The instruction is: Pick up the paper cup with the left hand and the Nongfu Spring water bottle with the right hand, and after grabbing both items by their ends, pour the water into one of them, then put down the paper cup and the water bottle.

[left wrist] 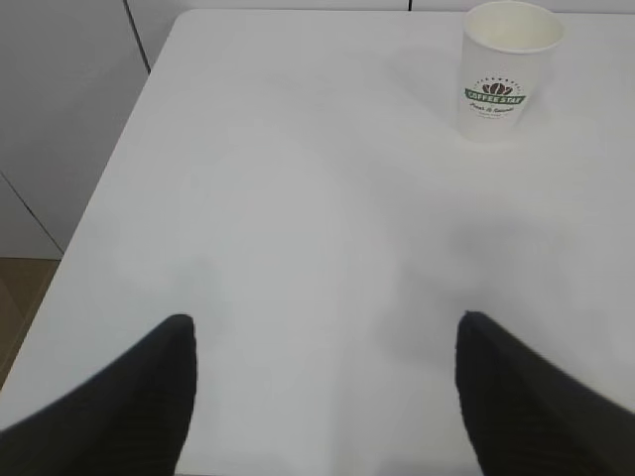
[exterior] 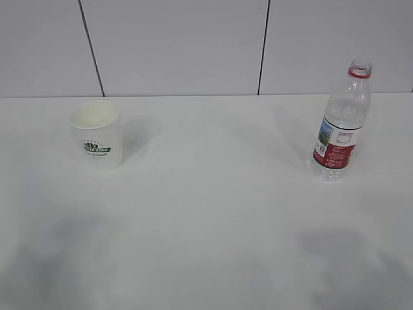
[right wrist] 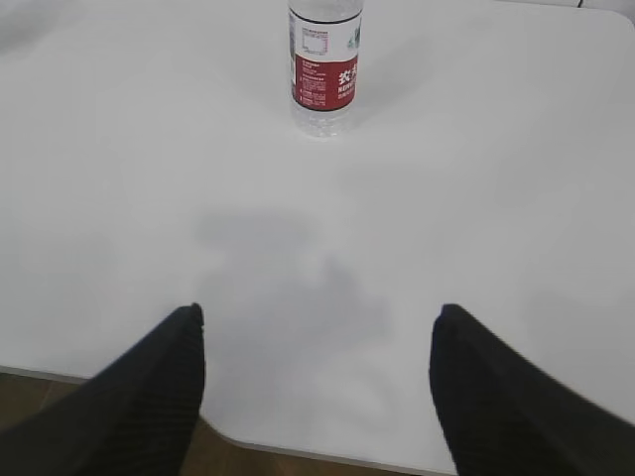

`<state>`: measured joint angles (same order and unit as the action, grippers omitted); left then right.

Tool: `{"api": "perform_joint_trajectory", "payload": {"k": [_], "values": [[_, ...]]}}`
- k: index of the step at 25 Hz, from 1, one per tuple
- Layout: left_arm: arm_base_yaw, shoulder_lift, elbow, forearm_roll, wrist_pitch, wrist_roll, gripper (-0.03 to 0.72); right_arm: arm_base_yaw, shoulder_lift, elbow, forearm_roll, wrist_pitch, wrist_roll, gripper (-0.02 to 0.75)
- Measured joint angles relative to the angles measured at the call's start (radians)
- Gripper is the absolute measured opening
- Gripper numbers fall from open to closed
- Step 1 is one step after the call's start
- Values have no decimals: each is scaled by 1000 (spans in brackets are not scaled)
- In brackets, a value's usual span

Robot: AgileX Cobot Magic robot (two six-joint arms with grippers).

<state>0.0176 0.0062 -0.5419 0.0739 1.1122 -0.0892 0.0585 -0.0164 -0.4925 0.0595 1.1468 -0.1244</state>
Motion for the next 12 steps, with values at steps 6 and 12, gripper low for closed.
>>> {"api": "perform_joint_trajectory", "payload": {"k": [6, 12], "values": [[0, 0, 0, 0, 0, 0, 592, 0, 0, 0, 0, 0, 0, 533], [0, 0, 0, 0, 0, 0, 589, 0, 0, 0, 0, 0, 0, 533]]}}
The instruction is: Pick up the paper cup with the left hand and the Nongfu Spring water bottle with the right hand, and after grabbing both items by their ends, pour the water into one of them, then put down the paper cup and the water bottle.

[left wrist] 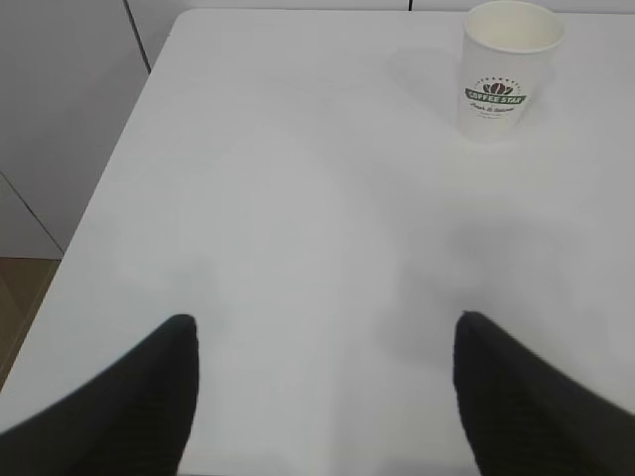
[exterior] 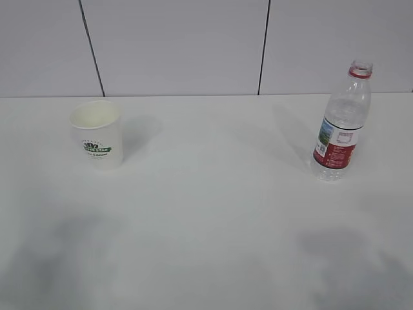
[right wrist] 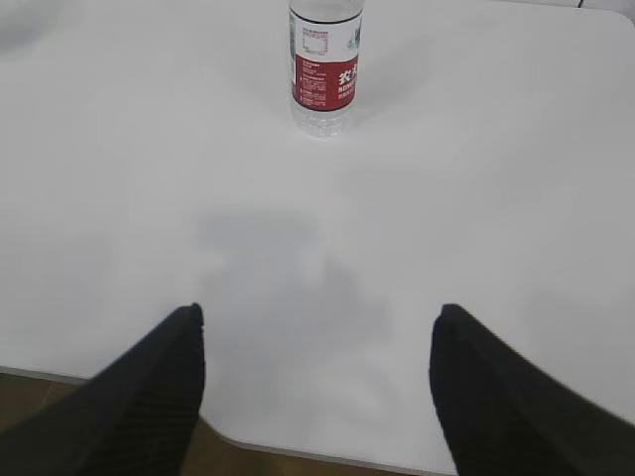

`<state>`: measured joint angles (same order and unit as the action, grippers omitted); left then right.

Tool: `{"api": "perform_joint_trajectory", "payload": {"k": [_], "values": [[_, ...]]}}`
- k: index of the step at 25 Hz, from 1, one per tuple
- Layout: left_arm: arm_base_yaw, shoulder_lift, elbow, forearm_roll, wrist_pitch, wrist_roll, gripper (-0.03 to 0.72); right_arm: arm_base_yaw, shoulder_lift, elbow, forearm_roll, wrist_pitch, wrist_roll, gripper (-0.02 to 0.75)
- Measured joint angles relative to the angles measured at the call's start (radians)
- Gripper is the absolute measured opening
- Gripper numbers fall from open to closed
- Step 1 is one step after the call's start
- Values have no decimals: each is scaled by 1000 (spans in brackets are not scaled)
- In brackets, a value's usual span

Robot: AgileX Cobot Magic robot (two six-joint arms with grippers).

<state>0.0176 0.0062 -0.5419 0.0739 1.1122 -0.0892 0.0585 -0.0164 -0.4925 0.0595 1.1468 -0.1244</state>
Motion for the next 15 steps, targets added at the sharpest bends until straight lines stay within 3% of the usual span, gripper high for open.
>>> {"api": "perform_joint_trajectory", "payload": {"k": [15], "values": [[0, 0, 0, -13, 0, 0, 579, 0, 0, 0, -2, 0, 0, 533]]}}
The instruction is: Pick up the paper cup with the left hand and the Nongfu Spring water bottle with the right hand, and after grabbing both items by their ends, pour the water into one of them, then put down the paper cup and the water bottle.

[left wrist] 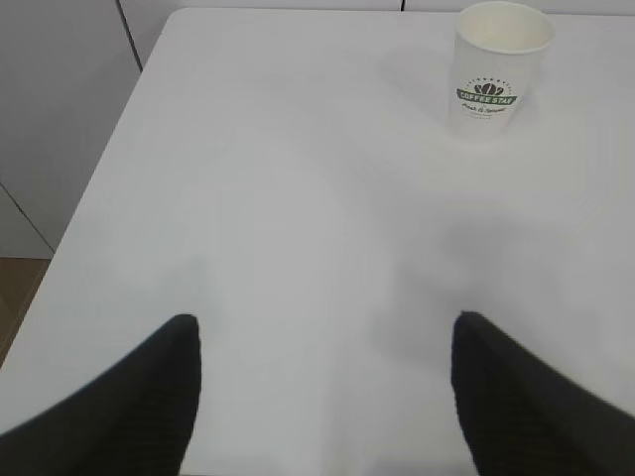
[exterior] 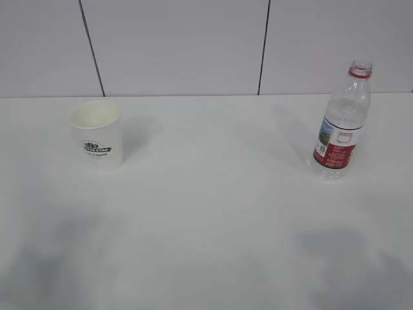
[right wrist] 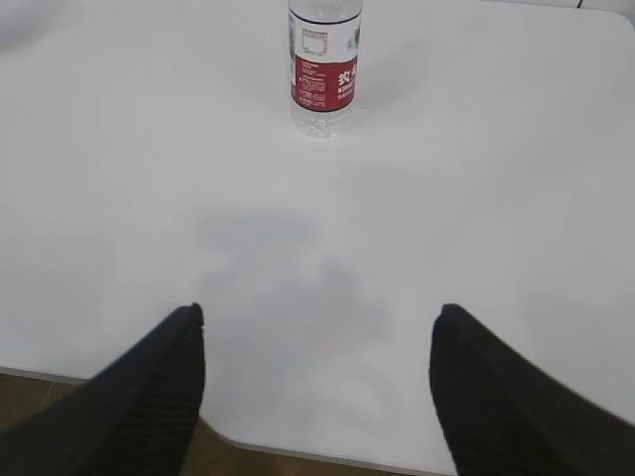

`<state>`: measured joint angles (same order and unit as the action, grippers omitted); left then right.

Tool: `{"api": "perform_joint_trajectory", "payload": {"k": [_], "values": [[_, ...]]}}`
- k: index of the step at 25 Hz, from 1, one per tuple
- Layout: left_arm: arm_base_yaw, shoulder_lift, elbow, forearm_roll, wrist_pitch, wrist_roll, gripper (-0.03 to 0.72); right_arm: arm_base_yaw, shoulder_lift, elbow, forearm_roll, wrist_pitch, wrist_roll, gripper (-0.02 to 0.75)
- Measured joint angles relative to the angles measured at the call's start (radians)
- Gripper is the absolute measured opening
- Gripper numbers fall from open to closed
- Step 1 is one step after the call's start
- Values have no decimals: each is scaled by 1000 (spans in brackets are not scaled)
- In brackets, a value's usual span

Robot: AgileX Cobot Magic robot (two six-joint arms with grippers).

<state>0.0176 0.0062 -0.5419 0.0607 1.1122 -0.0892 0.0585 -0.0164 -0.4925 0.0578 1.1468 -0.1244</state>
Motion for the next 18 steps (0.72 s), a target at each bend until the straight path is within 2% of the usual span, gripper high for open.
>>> {"api": "perform_joint_trajectory", "payload": {"k": [8, 18], "values": [[0, 0, -35, -2, -10, 0, 579, 0, 0, -22, 17, -19, 0, 533], [0, 0, -71, -2, -146, 25, 579, 0, 0, -56, 20, -104, 0, 533]]}}
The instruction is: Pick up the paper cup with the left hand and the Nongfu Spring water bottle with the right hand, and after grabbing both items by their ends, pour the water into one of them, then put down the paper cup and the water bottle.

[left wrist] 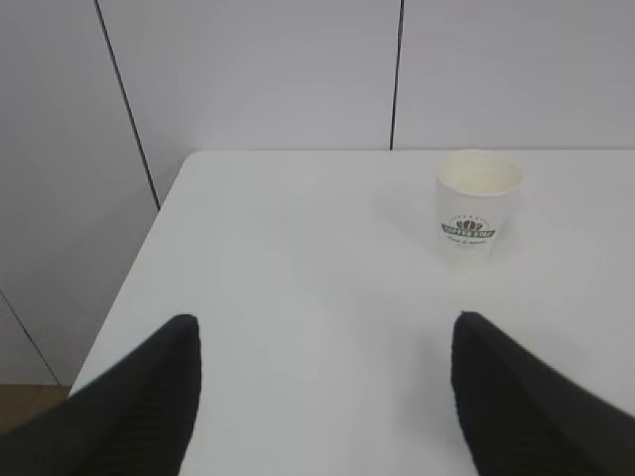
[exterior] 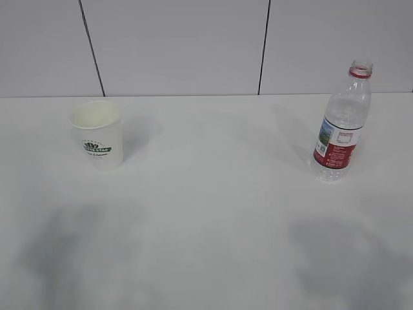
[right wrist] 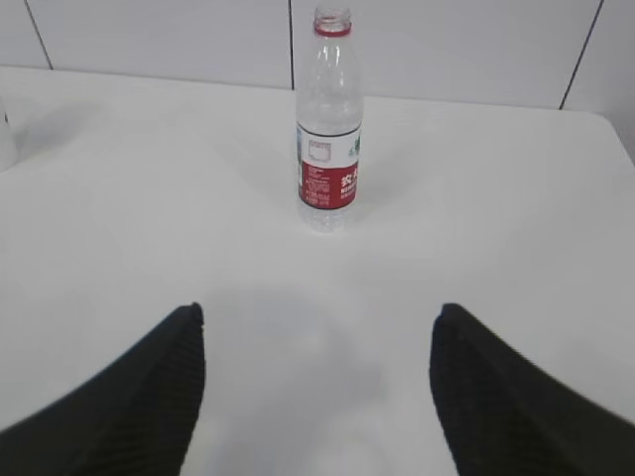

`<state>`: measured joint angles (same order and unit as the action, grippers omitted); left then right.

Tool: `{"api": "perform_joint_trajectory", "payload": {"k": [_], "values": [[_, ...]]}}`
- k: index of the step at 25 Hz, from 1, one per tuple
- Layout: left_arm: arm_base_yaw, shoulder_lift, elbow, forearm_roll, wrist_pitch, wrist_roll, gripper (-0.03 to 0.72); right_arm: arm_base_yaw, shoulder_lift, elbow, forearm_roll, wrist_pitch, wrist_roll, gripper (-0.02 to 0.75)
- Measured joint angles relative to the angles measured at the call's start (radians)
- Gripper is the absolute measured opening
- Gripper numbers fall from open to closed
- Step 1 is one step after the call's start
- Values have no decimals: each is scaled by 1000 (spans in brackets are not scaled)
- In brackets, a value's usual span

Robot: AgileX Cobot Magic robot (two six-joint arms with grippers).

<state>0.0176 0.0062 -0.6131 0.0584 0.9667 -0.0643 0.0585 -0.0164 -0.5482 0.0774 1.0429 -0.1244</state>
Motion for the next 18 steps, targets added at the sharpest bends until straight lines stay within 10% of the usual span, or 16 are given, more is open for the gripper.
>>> {"api": "perform_joint_trajectory", "payload": {"k": [18], "values": [[0, 202, -1, -15, -248, 1, 579, 0, 58, -6, 2, -173, 0, 533]]}}
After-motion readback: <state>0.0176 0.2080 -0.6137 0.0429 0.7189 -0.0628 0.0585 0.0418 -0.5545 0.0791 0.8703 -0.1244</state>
